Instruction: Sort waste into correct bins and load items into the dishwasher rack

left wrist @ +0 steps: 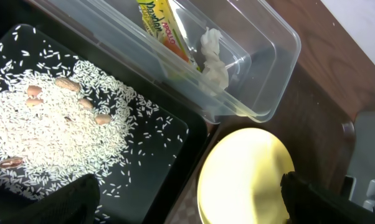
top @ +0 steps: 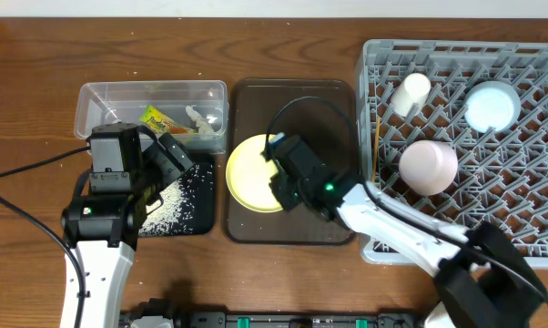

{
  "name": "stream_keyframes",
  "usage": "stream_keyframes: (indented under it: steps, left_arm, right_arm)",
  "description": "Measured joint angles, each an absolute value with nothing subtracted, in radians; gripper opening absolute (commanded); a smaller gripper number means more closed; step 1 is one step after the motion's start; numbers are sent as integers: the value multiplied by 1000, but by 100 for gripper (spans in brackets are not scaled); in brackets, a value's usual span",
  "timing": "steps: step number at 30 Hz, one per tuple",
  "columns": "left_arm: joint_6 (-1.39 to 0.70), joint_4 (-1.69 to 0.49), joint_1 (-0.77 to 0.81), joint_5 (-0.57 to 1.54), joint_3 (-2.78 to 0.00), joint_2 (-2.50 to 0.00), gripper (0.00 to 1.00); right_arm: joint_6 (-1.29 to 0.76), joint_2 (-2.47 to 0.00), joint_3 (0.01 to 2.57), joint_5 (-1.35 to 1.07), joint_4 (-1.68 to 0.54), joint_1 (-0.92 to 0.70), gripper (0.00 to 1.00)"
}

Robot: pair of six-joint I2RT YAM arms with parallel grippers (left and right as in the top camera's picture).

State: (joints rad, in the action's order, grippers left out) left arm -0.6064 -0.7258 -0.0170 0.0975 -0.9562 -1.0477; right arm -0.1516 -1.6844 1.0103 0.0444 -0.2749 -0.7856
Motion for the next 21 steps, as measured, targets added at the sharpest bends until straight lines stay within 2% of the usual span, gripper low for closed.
stream_keyframes:
  steps: [8, 21]
  left_arm:
    - [-606, -726, -17, 97, -956, -1048, 95]
    - [-606, -726, -17, 97, -956, -1048, 95]
  right_arm:
    - [-79, -1667, 1010, 268, -280, -776, 34]
    - [-59, -1786, 1010, 316, -244, -775, 42]
